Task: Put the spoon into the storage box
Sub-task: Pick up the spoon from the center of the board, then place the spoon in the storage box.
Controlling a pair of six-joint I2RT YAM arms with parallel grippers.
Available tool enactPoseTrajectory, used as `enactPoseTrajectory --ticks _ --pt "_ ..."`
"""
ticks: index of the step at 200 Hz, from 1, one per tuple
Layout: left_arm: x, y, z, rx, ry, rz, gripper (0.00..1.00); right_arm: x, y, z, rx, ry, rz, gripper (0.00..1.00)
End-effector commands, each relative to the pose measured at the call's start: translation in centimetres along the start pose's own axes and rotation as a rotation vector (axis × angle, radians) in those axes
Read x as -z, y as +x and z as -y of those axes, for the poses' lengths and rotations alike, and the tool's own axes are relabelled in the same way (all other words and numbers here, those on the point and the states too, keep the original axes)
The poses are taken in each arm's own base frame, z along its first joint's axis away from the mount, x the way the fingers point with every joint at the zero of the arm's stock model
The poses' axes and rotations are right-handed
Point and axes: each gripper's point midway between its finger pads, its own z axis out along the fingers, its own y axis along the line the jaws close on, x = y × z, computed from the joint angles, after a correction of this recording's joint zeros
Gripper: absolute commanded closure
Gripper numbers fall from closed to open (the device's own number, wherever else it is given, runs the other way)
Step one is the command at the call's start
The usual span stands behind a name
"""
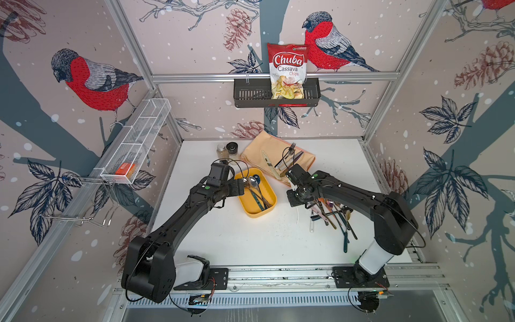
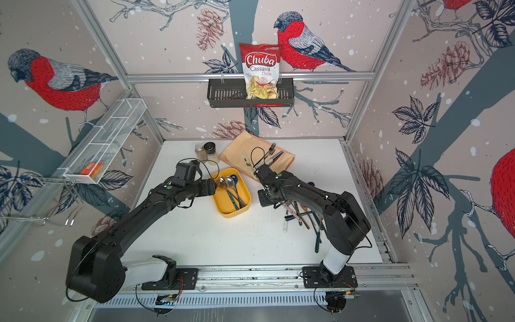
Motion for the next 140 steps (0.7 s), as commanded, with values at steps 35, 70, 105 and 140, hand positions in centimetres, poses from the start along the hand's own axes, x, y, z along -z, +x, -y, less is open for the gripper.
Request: enactPoseTrajectory --ticks 35,70,105,140 --pt "0.4 0.6 -3.2 0.148 -0.024 0.015 0.12 0.4 -3.4 -0.9 0.142 0.09 -0.046 0.95" --pt "0.6 1.0 -4.3 0.189 -0.036 0.024 0.12 0.2 -7.0 -2.9 0.19 0.098 -0.017 0.95" --pt "0.3 1.7 -4.7 0.207 -0.045 0.009 0.12 -0.5 -9.6 -5.7 0.229 0.08 0.006 0.95" --pt "0.2 1.9 -5.0 0.212 -0.054 0.006 0.12 -1.5 -10.9 -7.9 0.242 0.047 0.026 0.95"
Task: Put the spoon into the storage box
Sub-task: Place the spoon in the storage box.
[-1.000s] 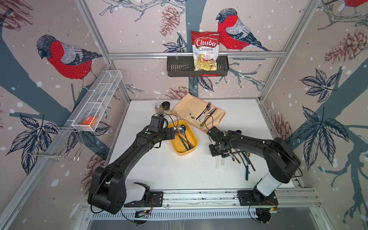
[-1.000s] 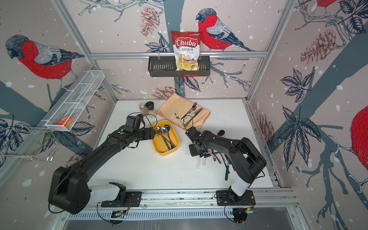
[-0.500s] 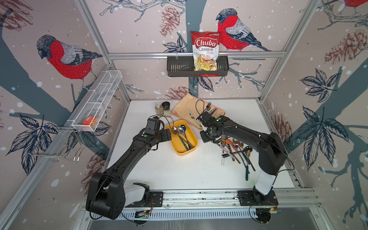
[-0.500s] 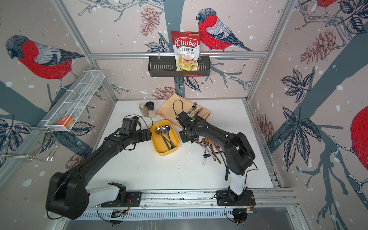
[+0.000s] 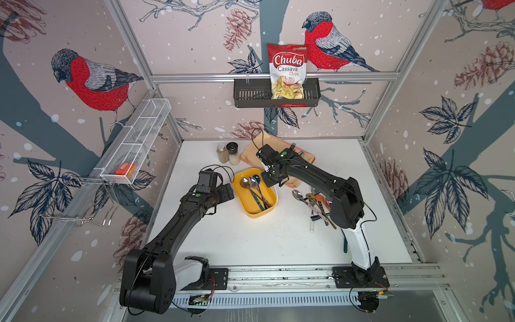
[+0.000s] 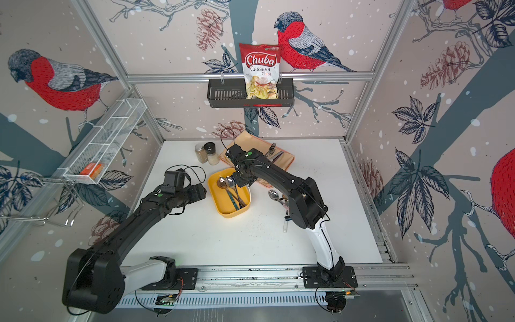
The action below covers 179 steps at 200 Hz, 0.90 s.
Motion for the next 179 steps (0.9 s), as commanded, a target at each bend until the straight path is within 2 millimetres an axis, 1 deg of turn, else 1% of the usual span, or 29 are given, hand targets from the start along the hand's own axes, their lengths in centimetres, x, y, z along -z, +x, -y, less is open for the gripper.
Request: enactPoseTrajectory --ticks 1,24,53,68,106,145,179 --pt "0.1 -0.3 0.1 0.011 0.01 0.017 0.12 -0.3 -0.1 -0.6 0.024 0.002 -0.018 0.95" --pt "0.0 -0.3 0.0 0.01 0.007 0.012 0.12 -1.1 -0.3 -1.1 0.027 0.005 -0.022 0.95" --pt "-0.1 -0.2 0.0 0.011 0.007 0.01 0.12 -2.6 0.0 -1.0 0.034 0.045 -0.041 0.95" --pt "-0.1 -0.2 0.0 0.011 0.007 0.01 0.12 -3.4 -0.1 -0.9 0.034 0.055 -0.041 0.95" --pt "0.0 -0.2 -0.2 0.007 -0.001 0.012 0.12 -4.6 -0.6 -1.2 0.045 0.062 -0.04 0.95" --pt "-0.1 -0.4 0.0 0.006 0.004 0.009 0.12 -6.4 -0.1 -1.9 0.08 0.077 -0.065 0.95" --pt "-0.2 -0.4 -0.1 0.004 -0.002 0.005 0.12 -7.4 0.5 -1.6 0.1 0.13 -0.083 0.92"
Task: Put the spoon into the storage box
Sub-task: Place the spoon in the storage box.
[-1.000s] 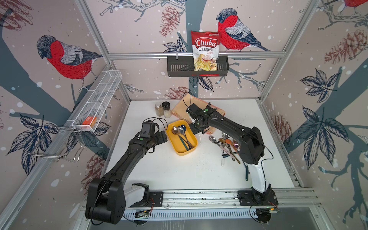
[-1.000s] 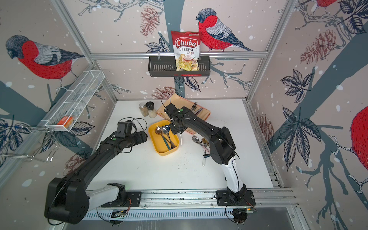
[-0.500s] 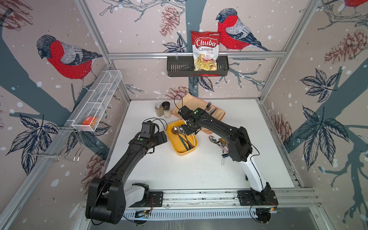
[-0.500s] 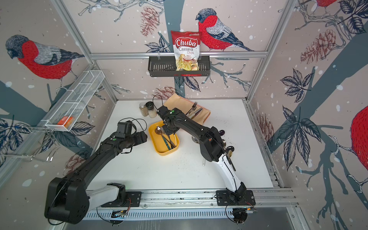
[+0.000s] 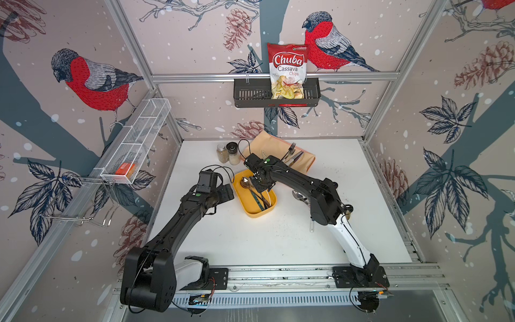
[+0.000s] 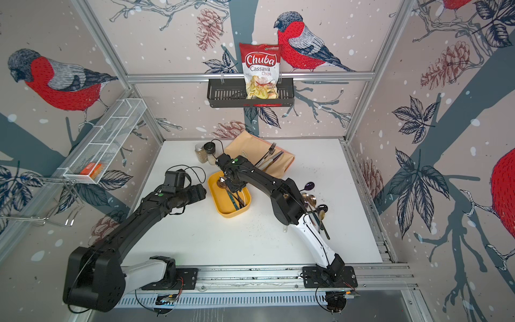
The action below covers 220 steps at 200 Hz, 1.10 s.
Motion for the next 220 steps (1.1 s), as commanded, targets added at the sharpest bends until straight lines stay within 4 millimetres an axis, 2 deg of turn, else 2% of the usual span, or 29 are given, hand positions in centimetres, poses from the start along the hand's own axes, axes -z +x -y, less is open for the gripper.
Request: enactPoseTrajectory --ticks 1,23,64,129,175,220 --pt "0.1 -0.6 0.2 0.001 0.007 0.017 0.12 -0.4 0.2 0.5 0.017 0.054 -0.008 0.92" --pt "0.0 -0.5 0.2 0.003 0.007 0.013 0.12 -0.7 0.2 0.3 0.019 0.064 -0.007 0.88" --pt "-0.1 -0.5 0.2 0.001 0.006 0.009 0.12 -0.8 0.4 -1.3 0.031 0.016 -0.011 0.76" --pt "0.0 -0.5 0.1 0.0 0.002 0.013 0.12 -0.3 0.1 -2.6 0.012 -0.064 -0.004 0.7" --pt "0.3 -0.8 0.7 -0.036 0.03 0.014 0.12 2.1 -1.2 -2.0 -0.03 -0.095 0.05 0.69" --pt "0.7 -1.3 1.8 -0.071 0.075 0.019 0.13 6.1 -1.3 0.0 -0.069 -0.134 0.101 0.68"
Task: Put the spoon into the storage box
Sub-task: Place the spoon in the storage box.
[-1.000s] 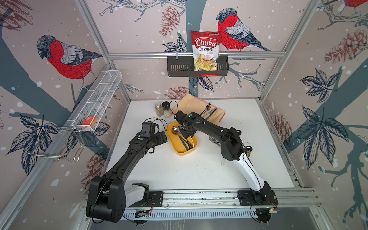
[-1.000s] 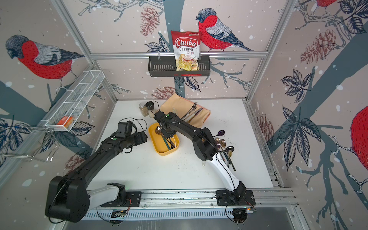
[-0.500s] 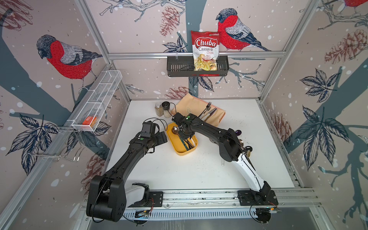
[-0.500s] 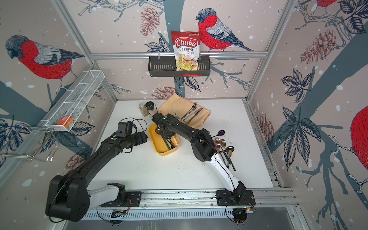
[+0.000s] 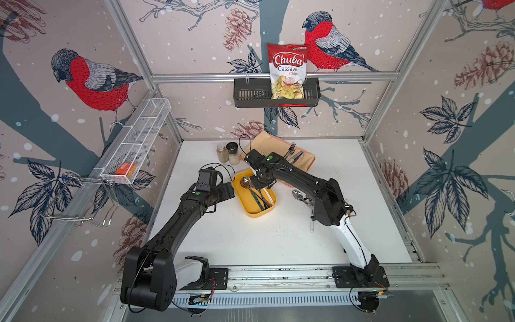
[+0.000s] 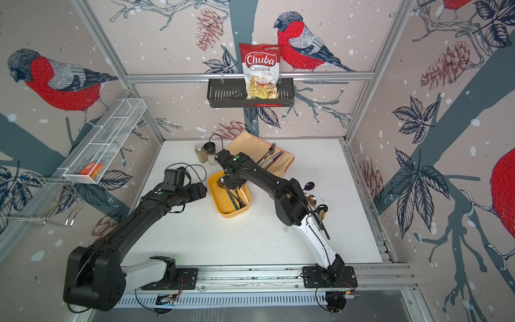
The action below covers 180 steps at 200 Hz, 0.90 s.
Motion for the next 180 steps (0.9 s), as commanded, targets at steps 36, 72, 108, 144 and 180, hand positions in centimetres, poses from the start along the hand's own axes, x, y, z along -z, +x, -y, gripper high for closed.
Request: enactPoseTrajectory --ticks 36,72,108,144,180 --pt "-0.1 -0.2 2.1 -0.057 0.094 -0.012 0.13 4.3 2.9 2.5 0.001 -0.007 0.001 0.65" --pt "-0.1 -0.1 2.9 -0.082 0.095 -0.022 0.13 5.7 8.0 6.7 -0.055 0.067 -0.04 0.59" --pt "-0.4 0.4 2.9 -0.072 0.093 -0.037 0.13 5.4 14.2 10.2 -0.117 0.121 -0.125 0.55" --pt "-0.7 0.9 3.0 -0.053 0.099 -0.055 0.13 4.2 17.8 12.7 -0.148 0.12 -0.156 0.48" --pt "-0.9 1.4 3.0 -0.029 0.101 -0.07 0.13 2.9 18.6 14.1 -0.133 0.124 -0.184 0.48"
